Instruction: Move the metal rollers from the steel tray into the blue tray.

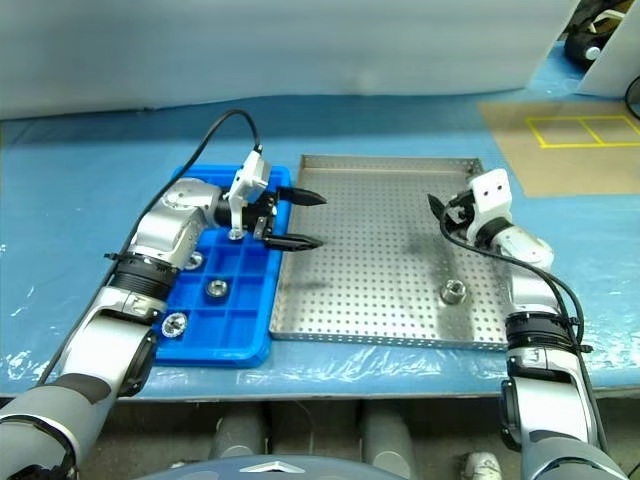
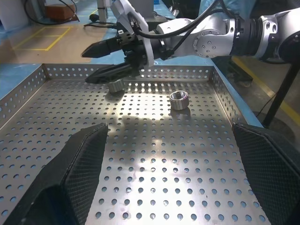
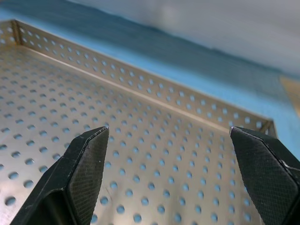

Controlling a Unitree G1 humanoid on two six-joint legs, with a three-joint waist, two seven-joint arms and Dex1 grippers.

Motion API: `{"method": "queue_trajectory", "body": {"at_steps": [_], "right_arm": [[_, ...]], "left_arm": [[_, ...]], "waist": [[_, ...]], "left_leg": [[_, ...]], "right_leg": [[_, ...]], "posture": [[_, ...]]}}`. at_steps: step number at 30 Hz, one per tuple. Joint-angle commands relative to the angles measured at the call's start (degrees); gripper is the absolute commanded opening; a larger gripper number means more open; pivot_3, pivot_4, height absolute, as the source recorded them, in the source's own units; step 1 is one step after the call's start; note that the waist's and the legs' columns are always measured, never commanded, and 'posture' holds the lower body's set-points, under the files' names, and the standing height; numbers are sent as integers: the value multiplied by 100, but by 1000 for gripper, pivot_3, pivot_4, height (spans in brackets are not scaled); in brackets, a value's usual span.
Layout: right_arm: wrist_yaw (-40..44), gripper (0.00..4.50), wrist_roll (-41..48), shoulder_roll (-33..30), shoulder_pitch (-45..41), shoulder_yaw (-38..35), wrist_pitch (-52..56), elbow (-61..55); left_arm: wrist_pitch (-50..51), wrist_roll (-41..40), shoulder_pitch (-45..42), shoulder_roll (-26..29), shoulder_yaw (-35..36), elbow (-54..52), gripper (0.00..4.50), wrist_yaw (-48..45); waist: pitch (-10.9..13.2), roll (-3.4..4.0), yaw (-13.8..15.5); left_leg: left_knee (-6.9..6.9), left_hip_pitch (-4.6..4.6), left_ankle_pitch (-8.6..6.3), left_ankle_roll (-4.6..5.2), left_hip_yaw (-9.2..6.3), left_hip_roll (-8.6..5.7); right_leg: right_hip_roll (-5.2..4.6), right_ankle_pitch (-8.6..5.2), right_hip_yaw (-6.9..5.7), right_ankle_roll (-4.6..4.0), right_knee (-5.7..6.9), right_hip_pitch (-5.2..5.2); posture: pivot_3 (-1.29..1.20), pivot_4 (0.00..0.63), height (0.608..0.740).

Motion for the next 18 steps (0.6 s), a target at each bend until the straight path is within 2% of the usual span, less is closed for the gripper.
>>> {"method": "queue_trajectory", "body": {"at_steps": [1, 9, 18], "right_arm": [[-62, 4274, 96, -213, -9, -233, 3, 234], [20, 4274, 114, -218, 8, -211, -28, 768], [-28, 4274, 625, 1, -338, -537, 712, 1534]], "left_arm": [[19, -75, 20, 64, 91, -268, 4500, -29], [22, -51, 65, 137, 113, -349, 4500, 22], [41, -56, 48, 195, 110, -362, 4500, 40]], "waist": [[0, 0, -9], [0, 0, -5], [-1, 1, 41]], "left_leg": [[-1, -2, 0, 0, 0, 0], [-25, 0, 4, -3, 0, 0], [-20, 8, 3, -4, 2, -1]], "right_leg": [[0, 0, 0, 0, -4, 0], [2, 1, -3, 1, -26, 2], [-4, 1, -5, 0, -25, 16]], "posture": [[-199, 150, 740], [-193, 150, 740], [-188, 150, 740]]}}
